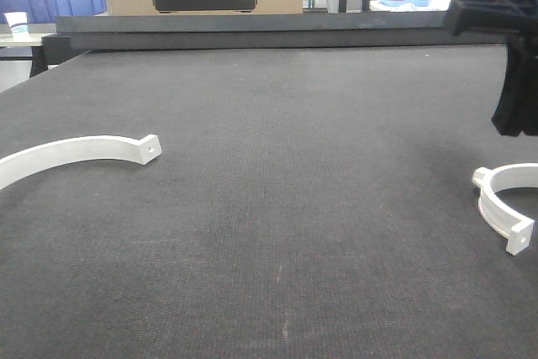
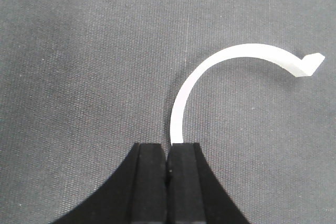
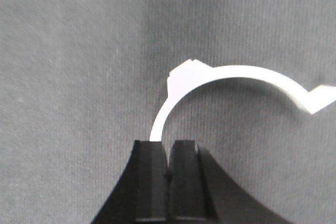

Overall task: Grab PVC pipe and place in blue bin
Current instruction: 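Close the right gripper on the nearer white pipe piece's end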

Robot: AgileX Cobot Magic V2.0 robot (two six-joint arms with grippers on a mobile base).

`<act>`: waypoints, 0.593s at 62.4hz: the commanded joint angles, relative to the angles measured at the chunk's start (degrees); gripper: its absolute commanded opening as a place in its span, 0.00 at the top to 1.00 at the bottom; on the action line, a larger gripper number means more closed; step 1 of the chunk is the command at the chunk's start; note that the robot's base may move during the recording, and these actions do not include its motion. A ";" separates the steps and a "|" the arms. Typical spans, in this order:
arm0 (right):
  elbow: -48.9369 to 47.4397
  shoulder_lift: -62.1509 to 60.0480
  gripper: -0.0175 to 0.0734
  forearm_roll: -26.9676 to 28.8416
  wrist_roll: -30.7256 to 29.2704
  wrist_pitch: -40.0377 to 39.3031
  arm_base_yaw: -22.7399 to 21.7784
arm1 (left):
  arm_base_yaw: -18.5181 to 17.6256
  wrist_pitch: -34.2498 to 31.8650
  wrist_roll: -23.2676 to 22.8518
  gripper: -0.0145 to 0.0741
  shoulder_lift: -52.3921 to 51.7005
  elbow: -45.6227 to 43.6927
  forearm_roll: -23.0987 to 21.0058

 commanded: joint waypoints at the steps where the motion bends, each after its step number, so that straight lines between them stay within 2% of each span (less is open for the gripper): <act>1: -0.65 0.43 0.97 -1.77 2.89 0.99 1.44 | 0.03 0.07 0.11 0.96 0.04 -0.38 -0.54; 16: -0.65 2.84 0.97 -1.92 3.94 1.42 2.15 | 0.03 0.43 0.11 0.96 0.04 -0.04 -0.61; 21: -0.65 3.95 0.87 -1.92 3.94 1.41 2.15 | 0.03 0.43 0.11 0.96 0.04 0.84 -0.70; 27: -0.65 5.40 0.65 -1.92 3.94 1.51 2.15 | 0.03 0.43 0.11 0.96 0.04 1.64 -0.87; 31: -0.65 6.04 0.54 -1.92 3.94 1.45 2.15 | 0.03 0.43 0.11 0.96 0.04 2.14 -0.85; 37: -0.55 7.14 0.52 -1.92 4.33 1.45 2.15 | 0.03 0.54 0.11 0.96 0.04 2.41 -0.85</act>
